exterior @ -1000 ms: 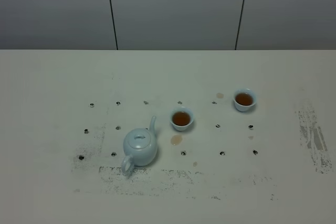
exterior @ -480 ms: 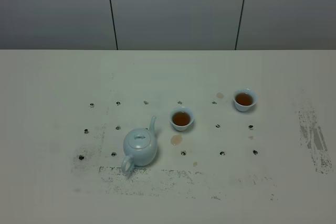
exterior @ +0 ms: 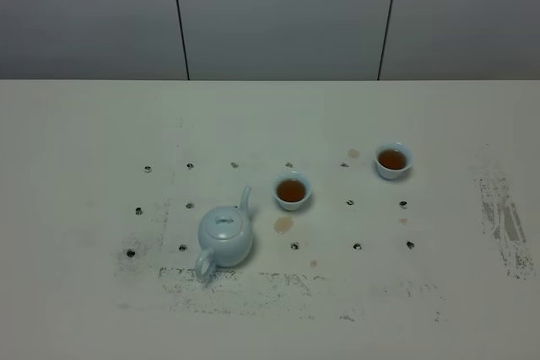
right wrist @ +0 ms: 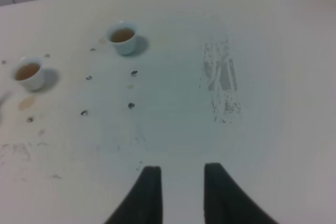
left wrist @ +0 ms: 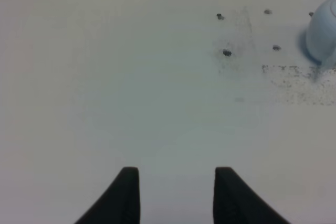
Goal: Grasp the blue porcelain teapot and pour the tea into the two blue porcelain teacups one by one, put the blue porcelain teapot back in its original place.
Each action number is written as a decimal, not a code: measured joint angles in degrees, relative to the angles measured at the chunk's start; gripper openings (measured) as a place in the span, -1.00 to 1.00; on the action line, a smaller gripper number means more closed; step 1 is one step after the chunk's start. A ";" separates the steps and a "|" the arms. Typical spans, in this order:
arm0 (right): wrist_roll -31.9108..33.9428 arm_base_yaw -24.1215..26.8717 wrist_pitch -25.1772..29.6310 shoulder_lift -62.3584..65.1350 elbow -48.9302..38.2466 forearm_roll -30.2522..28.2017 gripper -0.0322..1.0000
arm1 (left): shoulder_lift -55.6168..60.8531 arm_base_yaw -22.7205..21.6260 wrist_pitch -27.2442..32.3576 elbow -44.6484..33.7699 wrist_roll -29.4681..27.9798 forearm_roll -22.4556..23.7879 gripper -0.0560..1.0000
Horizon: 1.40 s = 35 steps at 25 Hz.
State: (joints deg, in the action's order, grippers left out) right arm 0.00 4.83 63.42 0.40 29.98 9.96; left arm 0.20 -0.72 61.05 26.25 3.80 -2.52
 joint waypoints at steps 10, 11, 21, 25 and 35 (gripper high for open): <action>0.00 0.00 0.00 0.00 0.00 0.00 -0.52 | 0.00 0.00 0.00 0.00 0.00 0.00 -0.14; 0.00 0.00 0.00 0.00 0.00 0.00 -0.52 | 0.00 0.00 0.00 0.00 0.00 0.00 -0.14; 0.00 0.00 0.00 0.00 0.00 0.00 -0.52 | 0.00 0.00 0.00 0.00 0.00 0.00 -0.14; 0.00 0.00 0.00 0.00 0.00 0.00 -0.52 | 0.00 0.00 0.00 0.00 0.00 0.00 -0.14; 0.00 0.00 0.00 0.00 0.00 0.00 -0.52 | 0.00 0.00 0.00 0.00 0.00 0.00 -0.14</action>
State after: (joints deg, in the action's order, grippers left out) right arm 0.00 4.83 63.42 0.40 29.98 9.96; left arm 0.20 -0.72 61.05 26.25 3.80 -2.52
